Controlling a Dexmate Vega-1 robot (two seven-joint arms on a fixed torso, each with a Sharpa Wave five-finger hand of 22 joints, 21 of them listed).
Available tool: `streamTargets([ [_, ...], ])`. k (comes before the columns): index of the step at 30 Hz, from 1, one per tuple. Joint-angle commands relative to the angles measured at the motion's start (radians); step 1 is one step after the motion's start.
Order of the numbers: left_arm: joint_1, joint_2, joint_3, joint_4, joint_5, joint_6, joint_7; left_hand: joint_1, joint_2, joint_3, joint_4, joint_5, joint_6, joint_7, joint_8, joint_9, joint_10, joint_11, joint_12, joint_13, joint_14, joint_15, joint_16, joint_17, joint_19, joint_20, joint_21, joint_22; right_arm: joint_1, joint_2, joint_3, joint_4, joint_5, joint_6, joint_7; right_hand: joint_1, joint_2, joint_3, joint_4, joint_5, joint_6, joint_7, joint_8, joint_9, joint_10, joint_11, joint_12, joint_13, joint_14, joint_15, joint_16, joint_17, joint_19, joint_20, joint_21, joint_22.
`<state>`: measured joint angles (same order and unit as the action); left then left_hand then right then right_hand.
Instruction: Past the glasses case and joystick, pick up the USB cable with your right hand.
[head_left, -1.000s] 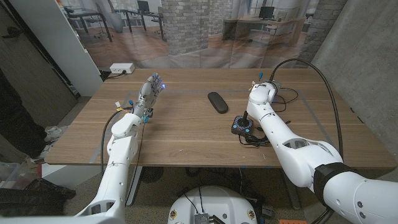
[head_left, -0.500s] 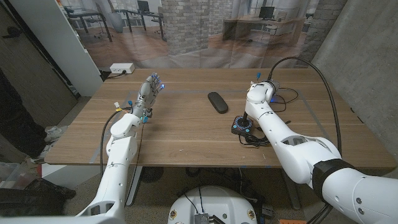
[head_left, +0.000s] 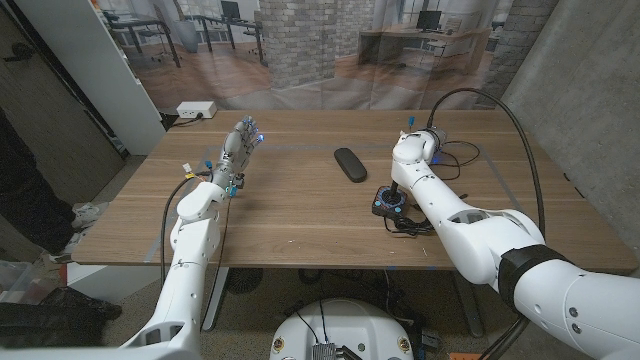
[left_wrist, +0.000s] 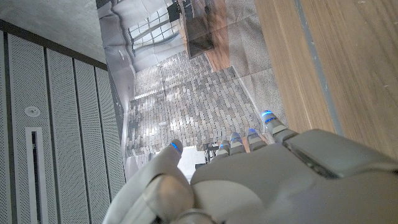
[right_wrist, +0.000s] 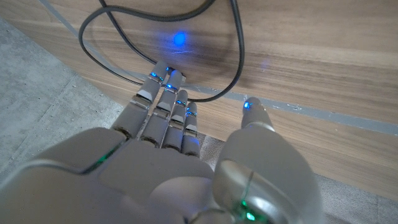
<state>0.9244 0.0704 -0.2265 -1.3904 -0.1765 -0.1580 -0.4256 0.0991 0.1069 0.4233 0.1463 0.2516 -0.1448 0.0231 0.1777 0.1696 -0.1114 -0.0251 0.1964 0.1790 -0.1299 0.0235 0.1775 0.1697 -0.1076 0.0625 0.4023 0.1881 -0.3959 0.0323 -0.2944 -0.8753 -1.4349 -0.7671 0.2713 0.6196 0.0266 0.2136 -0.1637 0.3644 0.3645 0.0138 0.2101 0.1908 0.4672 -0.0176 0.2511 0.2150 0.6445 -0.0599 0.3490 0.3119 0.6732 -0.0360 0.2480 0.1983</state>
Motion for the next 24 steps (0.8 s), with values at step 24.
streamTargets([
  [24, -0.050, 0.001, 0.010, 0.071, 0.010, -0.012, 0.002, -0.016, 0.011, -0.003, -0.001, -0.002, 0.009, 0.001, 0.004, 0.003, 0.004, 0.003, 0.006, 0.005, 0.000, 0.003, 0.005, 0.004, 0.000, 0.008, -0.010, 0.004, 0.084, 0.033, 0.069, 0.186, 0.110, 0.033, -0.241, 0.703, 0.150, 0.096, 0.014, -0.090, 0.267, -0.008, 0.031, 0.022, 0.288, -0.007, 0.108, 0.051, 0.351, -0.176, 0.194, 0.300, 0.251, -0.173, 0.352, 0.127],
])
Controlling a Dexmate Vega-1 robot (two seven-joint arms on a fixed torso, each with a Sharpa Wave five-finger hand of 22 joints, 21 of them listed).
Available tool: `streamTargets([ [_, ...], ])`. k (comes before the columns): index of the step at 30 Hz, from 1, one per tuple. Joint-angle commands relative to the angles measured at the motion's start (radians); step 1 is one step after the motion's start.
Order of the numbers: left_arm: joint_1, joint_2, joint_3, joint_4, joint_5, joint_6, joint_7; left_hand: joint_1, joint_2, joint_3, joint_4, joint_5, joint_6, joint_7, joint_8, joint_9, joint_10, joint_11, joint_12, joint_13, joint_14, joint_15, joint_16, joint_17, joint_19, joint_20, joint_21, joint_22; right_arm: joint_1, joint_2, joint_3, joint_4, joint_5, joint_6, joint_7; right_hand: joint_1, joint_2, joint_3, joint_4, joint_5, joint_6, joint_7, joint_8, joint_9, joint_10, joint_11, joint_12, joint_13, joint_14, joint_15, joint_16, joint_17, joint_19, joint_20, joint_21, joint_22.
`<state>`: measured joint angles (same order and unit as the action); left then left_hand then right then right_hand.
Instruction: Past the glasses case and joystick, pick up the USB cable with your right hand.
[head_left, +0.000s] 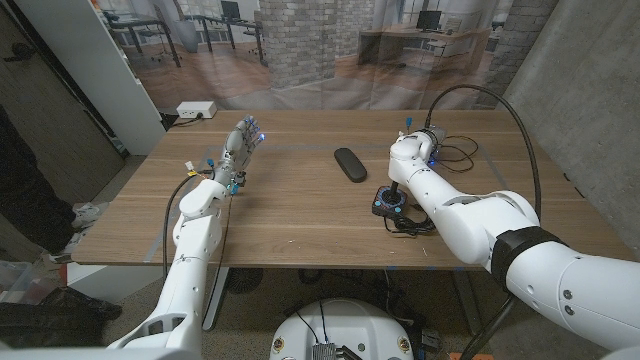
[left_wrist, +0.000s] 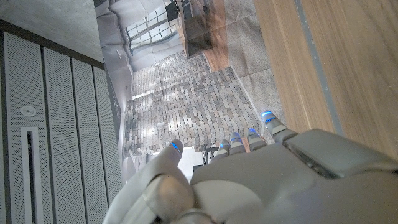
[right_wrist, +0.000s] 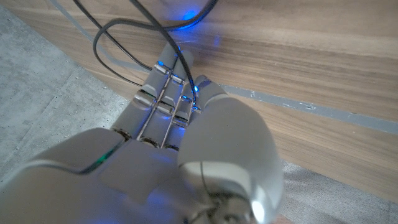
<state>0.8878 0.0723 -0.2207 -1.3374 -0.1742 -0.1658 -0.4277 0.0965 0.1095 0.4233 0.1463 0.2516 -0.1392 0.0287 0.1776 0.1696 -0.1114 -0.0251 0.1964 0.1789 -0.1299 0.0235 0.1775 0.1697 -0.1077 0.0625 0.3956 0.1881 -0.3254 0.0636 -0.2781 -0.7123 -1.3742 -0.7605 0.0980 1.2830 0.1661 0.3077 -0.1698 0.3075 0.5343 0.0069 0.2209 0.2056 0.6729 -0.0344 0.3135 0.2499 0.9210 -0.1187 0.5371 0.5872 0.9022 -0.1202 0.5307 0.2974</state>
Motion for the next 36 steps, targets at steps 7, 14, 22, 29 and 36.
streamTargets([
  [7, -0.021, -0.001, 0.009, 0.028, 0.011, -0.005, 0.003, -0.014, 0.008, -0.004, -0.001, -0.002, 0.002, -0.003, 0.004, 0.003, 0.002, 0.003, 0.005, 0.005, 0.000, 0.003, 0.005, 0.004, 0.000, 0.007, -0.004, 0.004, -0.033, -0.015, 0.069, -0.065, 0.069, 0.059, -0.087, 0.019, 0.013, -0.006, 0.071, -0.081, 0.244, 0.003, 0.037, 0.012, 0.196, 0.026, 0.104, 0.031, 0.182, -0.114, -0.002, 0.056, 0.049, -0.090, 0.180, 0.056],
  [14, -0.028, 0.000, 0.013, 0.037, 0.015, -0.005, 0.002, -0.015, 0.007, -0.005, -0.001, -0.002, 0.001, -0.004, 0.004, 0.003, 0.001, 0.001, 0.005, 0.005, -0.001, 0.003, 0.005, 0.004, 0.000, 0.007, -0.005, 0.004, -0.087, -0.031, 0.076, -0.162, 0.076, 0.095, -0.121, 0.025, 0.012, -0.001, 0.076, -0.091, 0.349, 0.016, 0.049, 0.021, 0.279, 0.035, 0.156, 0.060, 0.266, -0.113, 0.006, 0.095, 0.061, -0.092, 0.256, 0.067],
  [22, -0.035, 0.000, 0.015, 0.046, 0.016, -0.004, 0.001, -0.016, 0.007, -0.005, -0.001, -0.002, 0.001, -0.005, 0.003, 0.003, 0.000, 0.003, 0.004, 0.005, -0.001, 0.002, 0.005, 0.004, 0.001, 0.006, -0.006, 0.004, -0.131, -0.043, 0.074, -0.251, 0.068, 0.115, -0.152, 0.033, 0.012, 0.003, 0.072, -0.093, 0.363, 0.018, 0.048, 0.025, 0.287, 0.029, 0.167, 0.072, 0.281, -0.112, 0.010, 0.111, 0.057, -0.093, 0.276, 0.071],
  [29, -0.041, -0.001, 0.017, 0.055, 0.016, -0.008, 0.000, -0.016, 0.007, -0.006, -0.002, -0.002, 0.001, -0.005, 0.003, 0.003, 0.000, 0.003, 0.004, 0.005, -0.002, 0.003, 0.004, 0.004, 0.002, 0.006, -0.007, 0.004, -0.160, -0.050, 0.073, -0.323, 0.066, 0.135, -0.165, 0.037, 0.011, 0.005, 0.071, -0.095, 0.367, 0.017, 0.045, 0.028, 0.290, 0.031, 0.173, 0.080, 0.287, -0.112, 0.010, 0.122, 0.052, -0.093, 0.288, 0.074],
  [36, -0.045, -0.001, 0.017, 0.063, 0.016, -0.013, 0.000, -0.016, 0.007, -0.006, -0.002, -0.002, 0.000, -0.005, 0.003, 0.003, 0.000, 0.002, 0.004, 0.005, -0.002, 0.002, 0.004, 0.004, 0.002, 0.006, -0.008, 0.004, -0.181, -0.053, 0.078, -0.374, 0.069, 0.157, -0.192, 0.039, 0.010, 0.006, 0.070, -0.096, 0.371, 0.014, 0.042, 0.032, 0.292, 0.027, 0.180, 0.089, 0.288, -0.111, 0.008, 0.134, 0.043, -0.092, 0.301, 0.077],
])
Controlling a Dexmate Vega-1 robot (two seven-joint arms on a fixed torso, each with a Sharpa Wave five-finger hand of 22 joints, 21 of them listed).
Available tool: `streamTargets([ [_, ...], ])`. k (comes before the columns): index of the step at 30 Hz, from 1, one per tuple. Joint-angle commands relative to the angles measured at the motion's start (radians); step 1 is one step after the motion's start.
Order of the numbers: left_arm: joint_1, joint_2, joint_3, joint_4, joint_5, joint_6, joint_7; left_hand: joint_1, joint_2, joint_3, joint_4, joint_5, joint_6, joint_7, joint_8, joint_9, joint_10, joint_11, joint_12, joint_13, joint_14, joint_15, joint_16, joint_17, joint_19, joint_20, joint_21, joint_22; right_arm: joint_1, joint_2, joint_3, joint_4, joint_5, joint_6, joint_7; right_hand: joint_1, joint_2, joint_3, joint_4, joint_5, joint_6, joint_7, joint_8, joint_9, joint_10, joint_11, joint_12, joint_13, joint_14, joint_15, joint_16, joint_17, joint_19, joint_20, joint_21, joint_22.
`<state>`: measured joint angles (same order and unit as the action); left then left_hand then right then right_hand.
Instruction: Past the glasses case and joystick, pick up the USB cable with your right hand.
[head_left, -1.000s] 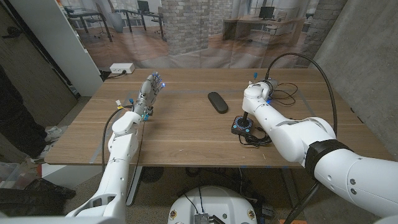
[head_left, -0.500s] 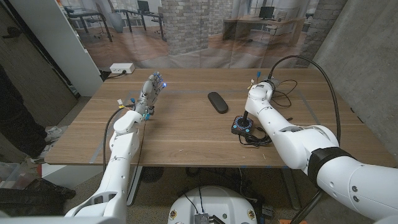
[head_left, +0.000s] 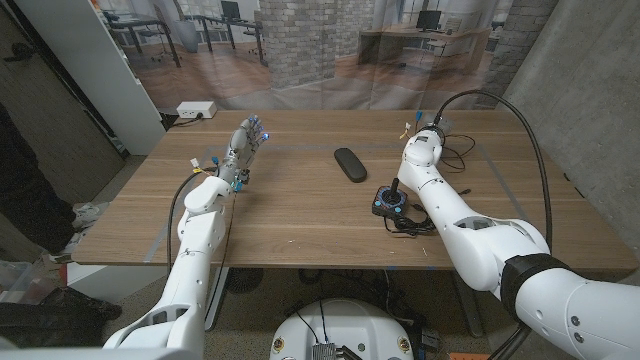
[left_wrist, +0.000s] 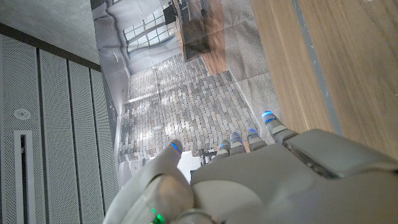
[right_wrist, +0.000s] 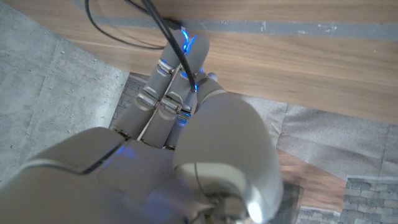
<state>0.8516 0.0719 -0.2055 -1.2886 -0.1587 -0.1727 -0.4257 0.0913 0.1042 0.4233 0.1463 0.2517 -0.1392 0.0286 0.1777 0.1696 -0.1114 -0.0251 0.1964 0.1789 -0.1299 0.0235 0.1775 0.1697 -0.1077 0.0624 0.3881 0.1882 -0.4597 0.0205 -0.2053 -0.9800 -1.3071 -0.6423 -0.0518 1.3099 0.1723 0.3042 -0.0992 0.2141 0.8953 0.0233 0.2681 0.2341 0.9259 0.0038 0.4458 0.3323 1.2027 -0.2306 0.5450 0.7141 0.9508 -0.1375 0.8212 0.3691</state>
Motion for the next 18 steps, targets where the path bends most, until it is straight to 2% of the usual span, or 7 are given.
streamTargets([
  [1, -0.010, 0.000, 0.002, 0.016, 0.001, -0.007, -0.004, -0.011, 0.013, -0.006, -0.002, -0.002, 0.000, -0.004, 0.003, 0.003, 0.000, 0.001, 0.004, 0.005, -0.002, 0.003, 0.004, 0.004, 0.002, 0.006, -0.001, 0.004, -0.049, -0.010, 0.008, -0.113, 0.006, 0.044, -0.049, 0.013, 0.003, 0.009, 0.000, -0.003, 0.013, -0.006, -0.005, 0.004, 0.037, -0.012, 0.048, 0.009, 0.007, 0.001, 0.000, 0.009, -0.007, -0.075, 0.013, 0.006],
  [18, -0.016, -0.002, 0.004, 0.018, 0.001, -0.014, -0.004, -0.011, 0.013, -0.006, -0.003, -0.002, 0.000, -0.004, 0.003, 0.003, 0.001, 0.002, 0.004, 0.005, -0.002, 0.003, 0.004, 0.004, 0.003, 0.005, -0.003, 0.004, -0.084, -0.013, 0.021, -0.197, 0.011, 0.071, -0.118, 0.015, 0.001, 0.010, 0.001, -0.004, 0.023, -0.006, -0.010, 0.011, 0.038, -0.011, 0.061, 0.028, 0.008, 0.001, -0.003, 0.034, -0.025, -0.074, 0.041, 0.011],
])
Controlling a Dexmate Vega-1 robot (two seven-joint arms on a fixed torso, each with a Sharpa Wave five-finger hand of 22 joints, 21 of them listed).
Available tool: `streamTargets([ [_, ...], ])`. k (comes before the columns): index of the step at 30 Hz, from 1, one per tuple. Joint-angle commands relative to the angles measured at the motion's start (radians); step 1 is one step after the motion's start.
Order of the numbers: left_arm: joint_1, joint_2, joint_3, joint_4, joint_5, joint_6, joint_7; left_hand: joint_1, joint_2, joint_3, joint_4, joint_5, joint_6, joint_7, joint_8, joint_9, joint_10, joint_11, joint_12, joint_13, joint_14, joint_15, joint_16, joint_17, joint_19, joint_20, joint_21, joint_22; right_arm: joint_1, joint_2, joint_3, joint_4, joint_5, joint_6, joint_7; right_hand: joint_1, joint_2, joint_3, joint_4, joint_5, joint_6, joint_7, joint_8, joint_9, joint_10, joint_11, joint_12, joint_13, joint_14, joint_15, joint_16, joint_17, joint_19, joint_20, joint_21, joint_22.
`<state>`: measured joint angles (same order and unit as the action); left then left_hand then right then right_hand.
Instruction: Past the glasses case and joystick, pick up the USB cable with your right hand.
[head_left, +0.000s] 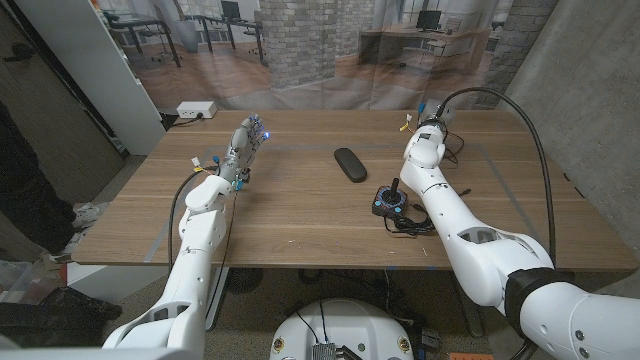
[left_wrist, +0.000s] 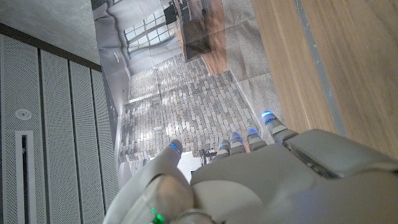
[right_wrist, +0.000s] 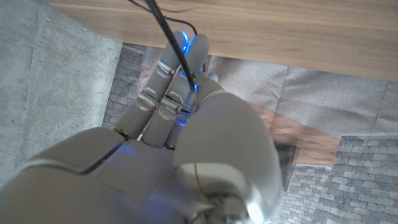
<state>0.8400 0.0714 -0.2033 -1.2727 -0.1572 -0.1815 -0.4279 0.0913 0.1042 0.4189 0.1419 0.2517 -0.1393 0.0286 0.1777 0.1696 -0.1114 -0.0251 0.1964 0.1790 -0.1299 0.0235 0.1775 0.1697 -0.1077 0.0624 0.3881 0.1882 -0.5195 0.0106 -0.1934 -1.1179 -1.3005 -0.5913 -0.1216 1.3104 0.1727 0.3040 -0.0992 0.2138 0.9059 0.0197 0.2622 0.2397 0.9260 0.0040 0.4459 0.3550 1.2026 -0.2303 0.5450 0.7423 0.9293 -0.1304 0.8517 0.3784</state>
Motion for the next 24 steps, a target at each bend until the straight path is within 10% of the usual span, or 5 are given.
streamTargets([
  [1, -0.005, -0.002, 0.002, 0.003, 0.000, -0.008, -0.002, -0.011, 0.014, -0.001, 0.001, -0.002, 0.000, -0.004, 0.003, 0.003, 0.001, 0.002, 0.004, 0.005, -0.001, 0.003, 0.004, 0.004, 0.003, 0.006, -0.003, 0.004, -0.026, -0.003, 0.010, -0.063, 0.004, 0.021, -0.052, 0.015, 0.001, 0.010, 0.001, -0.003, 0.012, -0.002, -0.004, 0.006, 0.037, -0.012, 0.061, 0.006, 0.009, 0.001, -0.003, 0.007, -0.004, -0.081, 0.011, 0.002],
  [24, -0.009, -0.009, -0.001, 0.015, -0.008, -0.027, -0.005, -0.011, 0.015, -0.001, 0.000, -0.001, 0.001, -0.004, 0.003, 0.003, 0.002, 0.004, 0.005, 0.005, -0.001, 0.002, 0.004, 0.004, 0.005, 0.004, -0.006, 0.004, -0.048, -0.010, 0.022, -0.152, -0.001, 0.030, -0.090, 0.018, 0.000, 0.011, 0.001, -0.004, 0.022, -0.005, -0.008, 0.014, 0.038, -0.011, 0.072, 0.026, 0.008, 0.001, -0.006, 0.034, -0.020, -0.081, 0.043, 0.007],
])
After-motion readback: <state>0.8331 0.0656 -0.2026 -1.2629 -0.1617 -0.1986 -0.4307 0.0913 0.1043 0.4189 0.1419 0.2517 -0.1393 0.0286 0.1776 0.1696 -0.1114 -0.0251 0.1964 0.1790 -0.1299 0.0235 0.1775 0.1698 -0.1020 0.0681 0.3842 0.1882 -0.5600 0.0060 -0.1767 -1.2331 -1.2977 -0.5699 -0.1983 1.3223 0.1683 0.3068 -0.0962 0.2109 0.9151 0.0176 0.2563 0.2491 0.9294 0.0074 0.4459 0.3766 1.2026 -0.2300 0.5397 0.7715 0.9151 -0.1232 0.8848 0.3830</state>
